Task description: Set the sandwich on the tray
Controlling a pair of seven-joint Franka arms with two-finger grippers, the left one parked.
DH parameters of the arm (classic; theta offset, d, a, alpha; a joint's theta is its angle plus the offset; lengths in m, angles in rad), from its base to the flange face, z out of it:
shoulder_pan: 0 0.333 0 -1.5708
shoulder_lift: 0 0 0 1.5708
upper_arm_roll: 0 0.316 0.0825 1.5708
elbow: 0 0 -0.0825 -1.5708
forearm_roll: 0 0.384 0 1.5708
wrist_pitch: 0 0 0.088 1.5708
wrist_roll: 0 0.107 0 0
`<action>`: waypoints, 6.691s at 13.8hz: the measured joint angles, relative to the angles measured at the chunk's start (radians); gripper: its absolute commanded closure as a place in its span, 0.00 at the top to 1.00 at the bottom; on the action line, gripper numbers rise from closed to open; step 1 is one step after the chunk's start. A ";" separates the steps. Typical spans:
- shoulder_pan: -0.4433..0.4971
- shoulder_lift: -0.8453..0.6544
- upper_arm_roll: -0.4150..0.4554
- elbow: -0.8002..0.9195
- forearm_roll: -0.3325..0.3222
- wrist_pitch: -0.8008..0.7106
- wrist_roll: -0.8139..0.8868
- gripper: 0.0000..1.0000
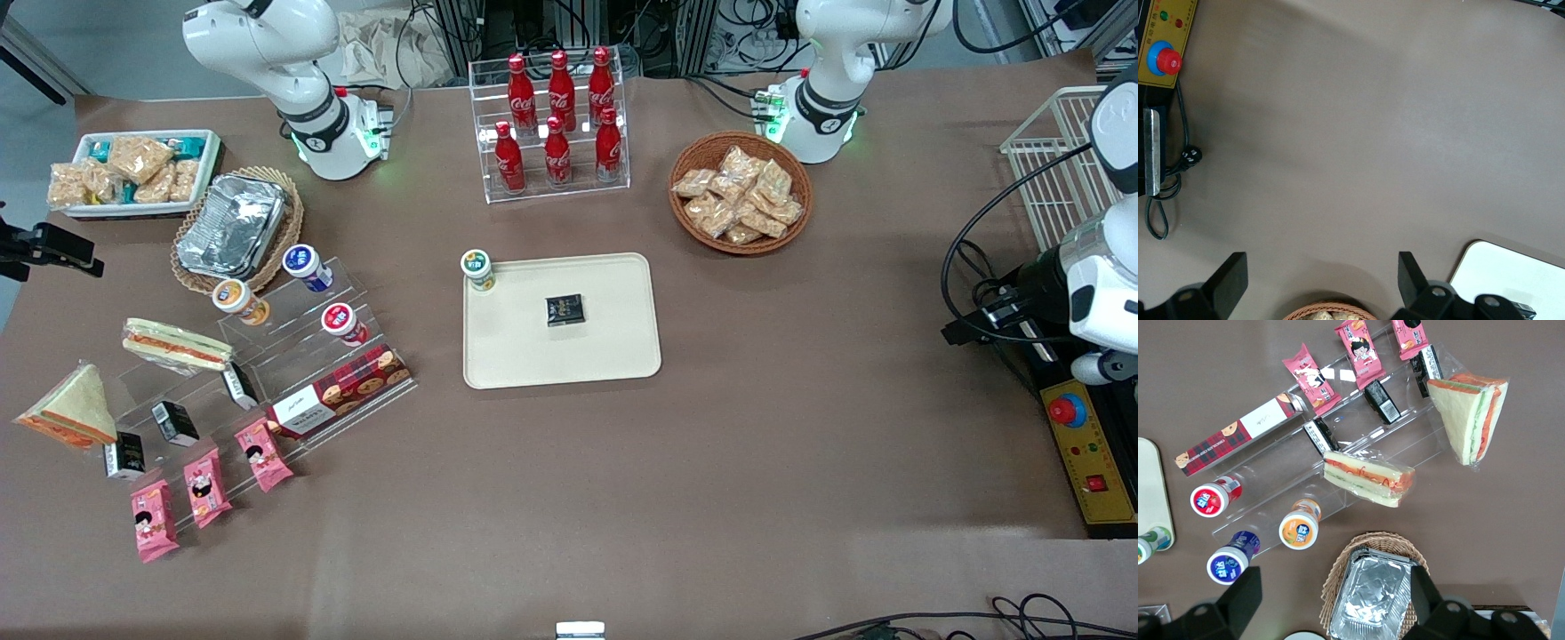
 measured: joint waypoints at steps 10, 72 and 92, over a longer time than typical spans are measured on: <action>0.014 0.015 -0.068 0.006 -0.008 0.036 -0.134 0.99; 0.871 0.601 -0.161 0.031 0.436 0.669 -0.760 0.00; 1.066 0.698 -0.104 -0.139 0.457 1.052 -0.753 0.99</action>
